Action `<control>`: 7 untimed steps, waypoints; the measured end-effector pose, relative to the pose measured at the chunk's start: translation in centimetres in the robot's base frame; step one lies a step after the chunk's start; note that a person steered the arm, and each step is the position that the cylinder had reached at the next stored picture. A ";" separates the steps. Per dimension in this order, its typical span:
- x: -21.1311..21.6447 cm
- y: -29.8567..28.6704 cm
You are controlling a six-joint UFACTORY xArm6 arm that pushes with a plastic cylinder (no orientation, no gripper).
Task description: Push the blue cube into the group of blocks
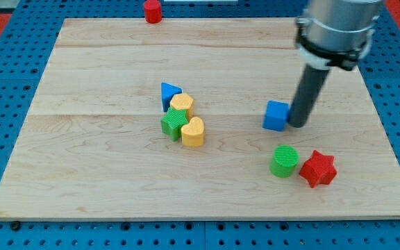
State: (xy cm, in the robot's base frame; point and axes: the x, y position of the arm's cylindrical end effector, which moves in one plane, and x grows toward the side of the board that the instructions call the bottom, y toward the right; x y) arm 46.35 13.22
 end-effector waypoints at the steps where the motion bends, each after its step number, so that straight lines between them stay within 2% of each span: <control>1: -0.3 -1.2; 3: -1.7 -1.4; 5: -1.7 -9.4; 6: -1.7 -10.6; 7: -1.7 -9.4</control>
